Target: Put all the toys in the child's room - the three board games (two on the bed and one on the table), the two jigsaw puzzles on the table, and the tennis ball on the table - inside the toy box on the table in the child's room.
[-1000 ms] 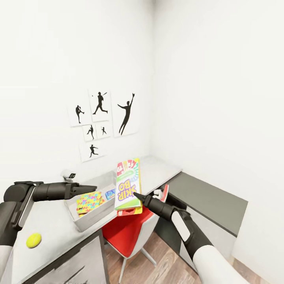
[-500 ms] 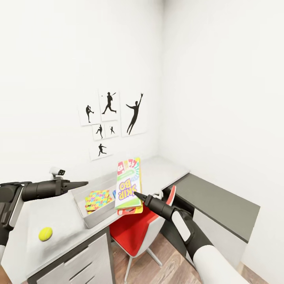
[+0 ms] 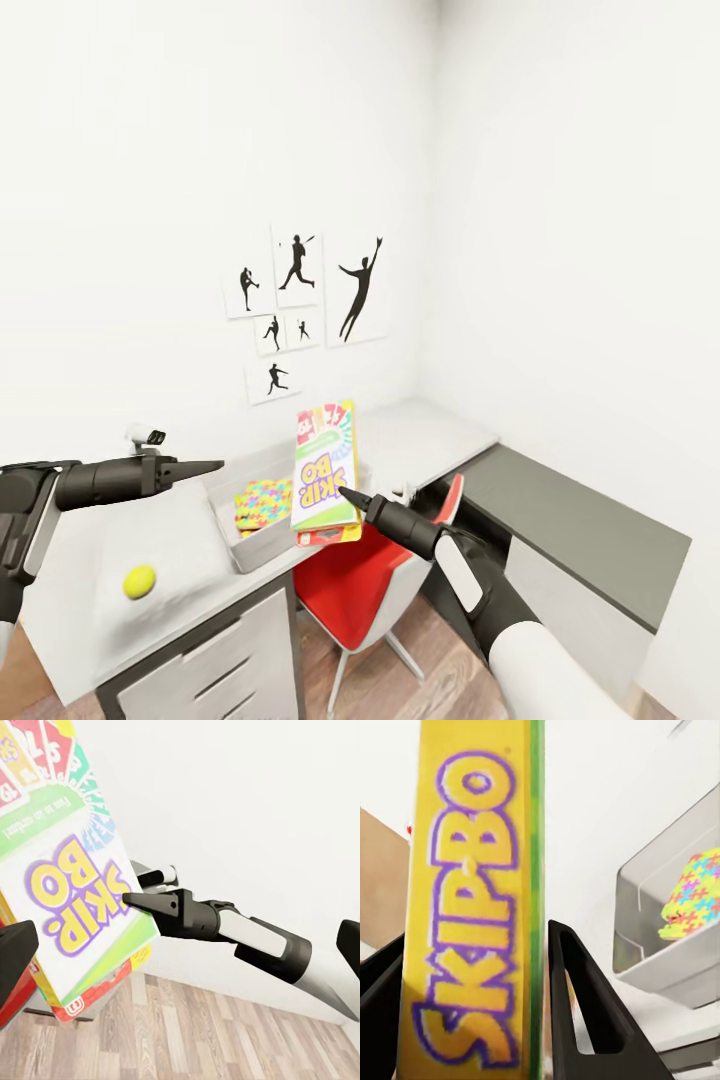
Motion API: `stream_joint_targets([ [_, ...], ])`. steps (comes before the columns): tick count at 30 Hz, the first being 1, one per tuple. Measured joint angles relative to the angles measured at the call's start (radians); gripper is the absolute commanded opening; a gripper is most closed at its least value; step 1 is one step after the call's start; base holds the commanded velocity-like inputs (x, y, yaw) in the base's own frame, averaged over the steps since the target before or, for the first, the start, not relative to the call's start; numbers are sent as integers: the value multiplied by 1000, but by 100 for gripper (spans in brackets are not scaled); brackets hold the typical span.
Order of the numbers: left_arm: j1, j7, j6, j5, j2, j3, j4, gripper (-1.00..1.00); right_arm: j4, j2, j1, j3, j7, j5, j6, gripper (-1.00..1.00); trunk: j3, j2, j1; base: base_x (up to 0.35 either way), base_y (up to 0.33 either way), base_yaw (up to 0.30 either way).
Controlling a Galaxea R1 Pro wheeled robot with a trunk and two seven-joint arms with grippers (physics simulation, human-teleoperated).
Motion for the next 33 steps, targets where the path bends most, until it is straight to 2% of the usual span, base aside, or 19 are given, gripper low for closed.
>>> stream_joint_targets([
  [33,0,0,-1,1,-1,-2,2,100,1,1,0,4,-1,3,-1,-100,3,0,0,0,0,282],
])
